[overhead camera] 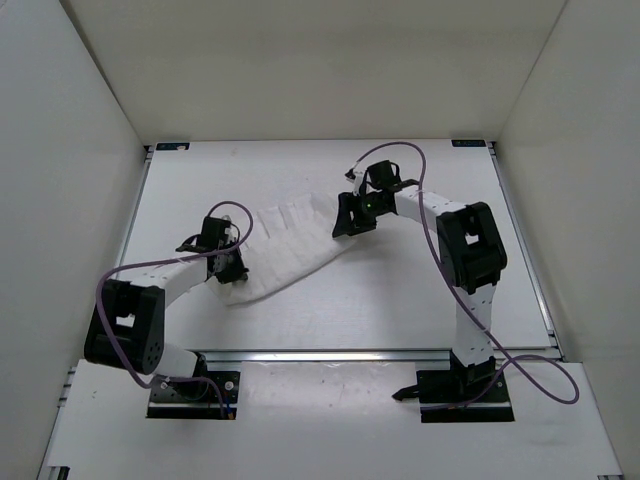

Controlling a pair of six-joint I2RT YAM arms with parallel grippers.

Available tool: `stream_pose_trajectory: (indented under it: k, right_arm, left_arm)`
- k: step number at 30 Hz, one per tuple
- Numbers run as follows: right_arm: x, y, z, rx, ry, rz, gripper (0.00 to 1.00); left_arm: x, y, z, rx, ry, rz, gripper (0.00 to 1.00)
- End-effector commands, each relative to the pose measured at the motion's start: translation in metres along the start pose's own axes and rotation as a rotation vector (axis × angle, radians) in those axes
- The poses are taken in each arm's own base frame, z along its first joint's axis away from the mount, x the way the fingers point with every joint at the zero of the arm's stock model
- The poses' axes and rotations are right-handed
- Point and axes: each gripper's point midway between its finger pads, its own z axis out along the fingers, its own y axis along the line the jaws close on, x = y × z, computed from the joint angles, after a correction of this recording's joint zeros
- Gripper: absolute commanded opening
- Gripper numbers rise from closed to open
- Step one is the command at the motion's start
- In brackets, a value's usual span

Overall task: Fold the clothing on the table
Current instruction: Fold the skirt

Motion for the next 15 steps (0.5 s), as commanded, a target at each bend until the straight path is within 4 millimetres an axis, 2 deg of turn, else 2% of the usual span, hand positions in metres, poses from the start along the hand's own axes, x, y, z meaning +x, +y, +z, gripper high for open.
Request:
stream_pose_trajectory:
  k: [1,7,10,13,15]
  right_arm:
    - [-0.003,-0.001,0.005,-0.01,0.003,0.006,0.5]
    - [-0.001,-0.006,0.007,0.008,0.022,0.018,0.0]
    - [-0.001,-0.008,0.006,0.013,0.019,0.035,0.0]
    - [0.006,-0.015,-0.008,0.033,-0.005,0.057,0.0]
    - [0.003,-0.015,-0.024,0.055,-0.049,0.052,0.0]
  left_arm:
    - [-0.005,0.0,0.0,-0.024,0.007,-0.009,0.0]
    - [0.0,-0.007,0.007,-0.001,0.058,0.0,0.0]
    - [0.003,-0.016,0.015,0.014,0.103,0.017,0.0]
    - [0.005,-0.031,0.021,0.038,0.141,0.058,0.0]
    - [0.006,-0.05,0.021,0.078,0.139,0.106,0.0]
